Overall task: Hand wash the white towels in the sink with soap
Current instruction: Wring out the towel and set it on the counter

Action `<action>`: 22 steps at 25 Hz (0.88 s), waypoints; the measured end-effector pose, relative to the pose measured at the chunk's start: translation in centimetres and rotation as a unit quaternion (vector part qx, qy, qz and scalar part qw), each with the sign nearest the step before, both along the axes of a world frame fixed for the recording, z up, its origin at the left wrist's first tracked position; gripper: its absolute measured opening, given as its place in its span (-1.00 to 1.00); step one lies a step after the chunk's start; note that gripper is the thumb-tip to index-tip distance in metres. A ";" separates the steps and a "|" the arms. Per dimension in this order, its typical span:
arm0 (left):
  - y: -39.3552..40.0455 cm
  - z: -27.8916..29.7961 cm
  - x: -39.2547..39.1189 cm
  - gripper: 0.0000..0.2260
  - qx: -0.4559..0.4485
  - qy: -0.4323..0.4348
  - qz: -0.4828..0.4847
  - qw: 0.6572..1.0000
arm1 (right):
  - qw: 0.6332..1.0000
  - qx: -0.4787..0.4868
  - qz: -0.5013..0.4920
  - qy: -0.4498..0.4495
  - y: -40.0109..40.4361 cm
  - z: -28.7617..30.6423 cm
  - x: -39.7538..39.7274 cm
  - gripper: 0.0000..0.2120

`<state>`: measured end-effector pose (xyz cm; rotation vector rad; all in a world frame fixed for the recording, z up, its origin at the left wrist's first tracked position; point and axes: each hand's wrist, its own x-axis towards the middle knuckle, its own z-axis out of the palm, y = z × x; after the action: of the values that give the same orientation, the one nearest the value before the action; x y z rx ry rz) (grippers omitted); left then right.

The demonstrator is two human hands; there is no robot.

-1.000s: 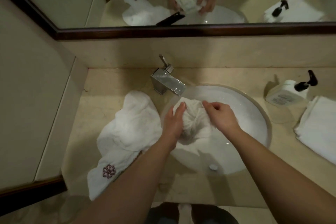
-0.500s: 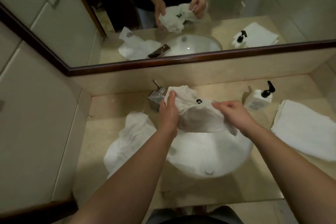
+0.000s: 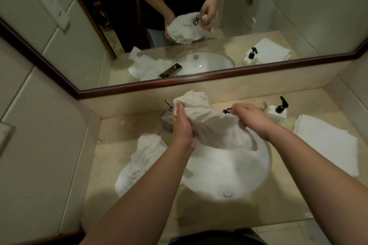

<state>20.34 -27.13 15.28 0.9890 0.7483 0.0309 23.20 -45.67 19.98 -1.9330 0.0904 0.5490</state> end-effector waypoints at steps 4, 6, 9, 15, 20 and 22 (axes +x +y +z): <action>-0.2 0.7 -0.1 -0.39 -0.037 -0.055 -0.018 0.998 | 0.995 0.070 0.012 0.070 0.1 0.1 -0.4 -0.79; -0.5 0.8 0.0 -0.37 -0.057 -0.069 -0.019 0.996 | 0.993 0.048 0.063 0.085 0.1 0.5 -0.3 -0.64; -0.9 0.5 0.0 -0.48 -0.071 -0.075 0.000 0.995 | 0.988 -0.016 0.128 0.087 0.1 1.0 0.0 -0.62; -0.2 0.0 -0.7 -0.35 -0.081 -0.071 0.005 0.994 | 0.993 0.118 0.016 0.006 0.1 -0.2 0.6 -0.85; 1.7 -0.8 -2.0 -0.50 0.023 -0.051 -0.075 0.996 | 0.973 0.223 -0.037 -0.044 1.0 1.4 1.1 -0.72; 2.3 -0.2 -2.7 -0.37 0.097 -0.049 -0.154 0.982 | 0.956 0.286 -0.057 -0.025 1.2 2.0 1.2 -0.69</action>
<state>17.65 -24.78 15.04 1.2724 0.5018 -0.1189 24.41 -44.47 21.95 -1.3660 0.0067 0.3936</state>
